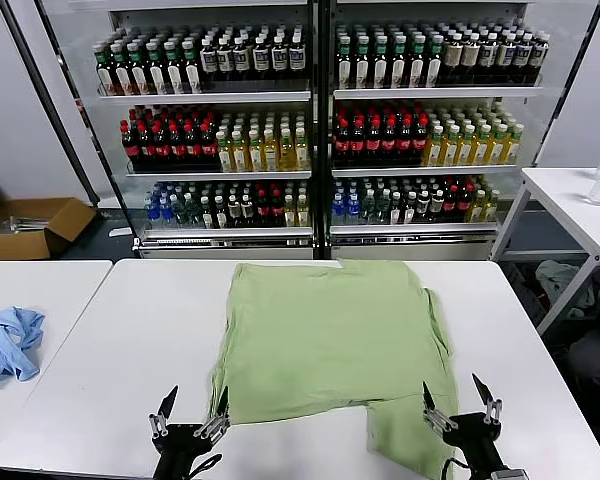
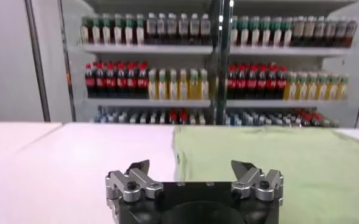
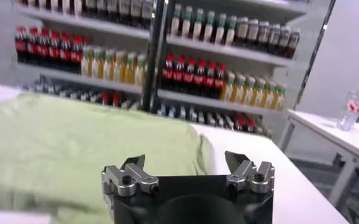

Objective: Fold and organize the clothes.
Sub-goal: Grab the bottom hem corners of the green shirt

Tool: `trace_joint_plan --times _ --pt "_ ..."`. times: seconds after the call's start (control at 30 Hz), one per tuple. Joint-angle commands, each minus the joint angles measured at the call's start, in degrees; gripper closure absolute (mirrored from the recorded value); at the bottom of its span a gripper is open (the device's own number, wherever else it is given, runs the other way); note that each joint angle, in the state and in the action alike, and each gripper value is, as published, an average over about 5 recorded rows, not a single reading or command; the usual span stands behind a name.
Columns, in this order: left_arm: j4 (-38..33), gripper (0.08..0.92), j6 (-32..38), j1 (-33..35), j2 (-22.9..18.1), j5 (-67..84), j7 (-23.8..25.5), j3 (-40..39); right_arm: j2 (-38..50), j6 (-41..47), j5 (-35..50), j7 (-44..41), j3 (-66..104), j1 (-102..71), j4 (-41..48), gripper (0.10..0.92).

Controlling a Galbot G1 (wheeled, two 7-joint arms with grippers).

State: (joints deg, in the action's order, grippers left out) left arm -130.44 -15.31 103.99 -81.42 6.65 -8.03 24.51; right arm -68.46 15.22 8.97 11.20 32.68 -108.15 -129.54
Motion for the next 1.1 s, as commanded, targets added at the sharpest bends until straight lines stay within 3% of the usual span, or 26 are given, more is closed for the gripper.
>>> trace_joint_plan --times 0.03,0.53,0.63,0.77,1.1 --pt "0.47 0.177 -7.0 -0.94 0.26 0.77 -0.41 -0.14 -0.11 4.1 0.66 0.06 -0.59 -3.37 -0.03 0.203" --pt "7.18 0.177 -12.53 -7.34 1.18 2.57 -2.29 -1.65 -1.09 5.93 2.59 0.56 -6.98 -3.92 1.9 0.207" --pt "7.37 0.186 -12.5 -7.54 1.21 2.8 -2.28 -1.86 -1.2 6.55 4.47 0.82 -7.32 -3.92 2.16 0.249" --pt "7.04 0.268 -12.06 -7.18 1.21 3.66 -1.73 -2.33 -1.33 7.27 6.12 1.05 -7.55 -4.08 2.39 0.361" --pt "7.27 0.562 -11.86 -6.66 1.59 6.91 -1.26 -1.79 -0.65 7.29 8.69 0.75 -5.88 -4.33 2.19 0.629"
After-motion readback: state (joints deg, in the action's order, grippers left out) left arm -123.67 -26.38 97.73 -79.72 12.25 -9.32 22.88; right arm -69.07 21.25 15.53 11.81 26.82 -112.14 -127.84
